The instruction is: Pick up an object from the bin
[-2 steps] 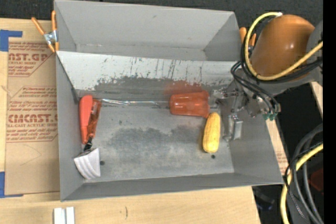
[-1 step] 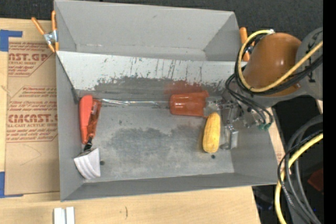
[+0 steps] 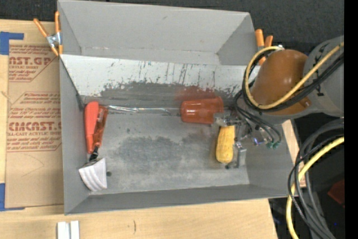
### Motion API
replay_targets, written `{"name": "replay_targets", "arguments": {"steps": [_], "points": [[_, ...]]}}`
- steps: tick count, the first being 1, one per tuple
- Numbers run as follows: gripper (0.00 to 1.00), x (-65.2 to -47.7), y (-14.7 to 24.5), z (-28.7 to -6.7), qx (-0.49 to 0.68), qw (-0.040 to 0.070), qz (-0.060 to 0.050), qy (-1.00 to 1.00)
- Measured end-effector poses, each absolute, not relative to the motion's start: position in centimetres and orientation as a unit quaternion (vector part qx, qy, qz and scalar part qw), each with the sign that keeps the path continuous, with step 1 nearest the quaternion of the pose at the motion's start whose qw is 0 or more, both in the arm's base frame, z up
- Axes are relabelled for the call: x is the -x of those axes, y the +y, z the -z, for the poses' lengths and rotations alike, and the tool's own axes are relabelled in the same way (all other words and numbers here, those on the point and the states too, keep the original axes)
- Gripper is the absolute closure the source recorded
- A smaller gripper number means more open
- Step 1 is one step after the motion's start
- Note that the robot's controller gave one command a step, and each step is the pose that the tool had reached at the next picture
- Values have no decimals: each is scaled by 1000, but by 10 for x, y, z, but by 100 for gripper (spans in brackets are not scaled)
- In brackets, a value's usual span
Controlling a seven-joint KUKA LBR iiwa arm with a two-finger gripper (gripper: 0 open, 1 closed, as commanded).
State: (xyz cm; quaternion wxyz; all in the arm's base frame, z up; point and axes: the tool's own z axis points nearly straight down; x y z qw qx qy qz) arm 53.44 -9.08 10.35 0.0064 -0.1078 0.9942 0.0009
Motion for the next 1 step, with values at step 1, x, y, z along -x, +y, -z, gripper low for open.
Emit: {"name": "replay_targets", "arguments": {"steps": [1], "points": [[0, -546, -91, -83, 148, 5, 0, 989]]}}
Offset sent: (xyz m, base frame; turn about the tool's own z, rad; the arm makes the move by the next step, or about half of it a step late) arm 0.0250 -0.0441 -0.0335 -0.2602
